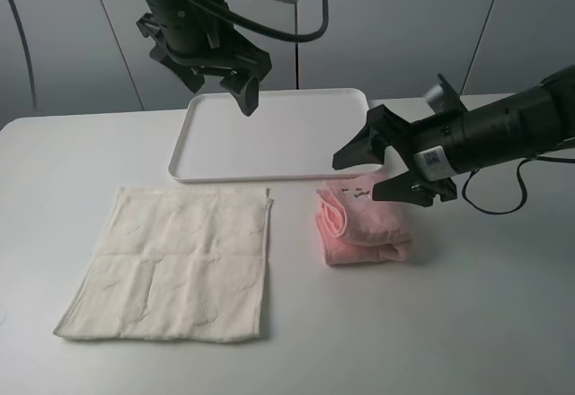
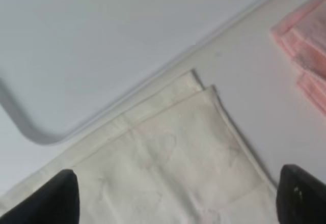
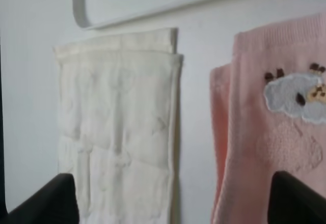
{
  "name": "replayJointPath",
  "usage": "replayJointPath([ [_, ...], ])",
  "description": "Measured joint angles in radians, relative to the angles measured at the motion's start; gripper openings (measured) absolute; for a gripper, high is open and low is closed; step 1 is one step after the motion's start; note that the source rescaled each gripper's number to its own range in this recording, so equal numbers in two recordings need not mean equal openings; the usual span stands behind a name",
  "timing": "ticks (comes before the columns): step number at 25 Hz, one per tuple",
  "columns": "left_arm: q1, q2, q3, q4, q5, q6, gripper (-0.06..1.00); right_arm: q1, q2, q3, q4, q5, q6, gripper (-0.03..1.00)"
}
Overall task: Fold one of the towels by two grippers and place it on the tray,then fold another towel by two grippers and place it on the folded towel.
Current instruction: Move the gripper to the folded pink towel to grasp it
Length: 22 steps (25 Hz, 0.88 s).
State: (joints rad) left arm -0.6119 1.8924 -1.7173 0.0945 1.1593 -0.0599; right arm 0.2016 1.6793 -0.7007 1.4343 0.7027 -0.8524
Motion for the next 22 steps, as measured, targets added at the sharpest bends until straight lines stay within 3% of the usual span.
replayJointPath([
  [3, 0.017, -0.024, 0.000, 0.003, 0.042, 0.033, 0.99, 0.001, -0.025, -0.050, -0.185, -0.008, 0.135, 0.80],
  [7, 0.023, -0.063, 0.000, 0.003, 0.054, 0.060, 0.99, -0.004, -0.030, -0.144, -0.513, -0.023, 0.384, 0.80],
  [9, 0.027, -0.090, 0.000, 0.000, 0.056, 0.060, 0.99, -0.036, -0.030, -0.177, -0.619, -0.018, 0.455, 0.80],
  [13, 0.033, -0.170, 0.026, -0.017, 0.058, 0.065, 0.99, -0.111, -0.003, -0.206, -0.688, 0.039, 0.479, 0.80],
  [17, 0.032, -0.283, 0.143, -0.027, 0.026, 0.054, 0.99, -0.127, 0.040, -0.210, -0.768, 0.073, 0.470, 0.81],
  [22, 0.032, -0.452, 0.315, -0.029, -0.040, 0.014, 0.99, -0.132, 0.060, -0.210, -0.752, 0.069, 0.424, 0.89],
])
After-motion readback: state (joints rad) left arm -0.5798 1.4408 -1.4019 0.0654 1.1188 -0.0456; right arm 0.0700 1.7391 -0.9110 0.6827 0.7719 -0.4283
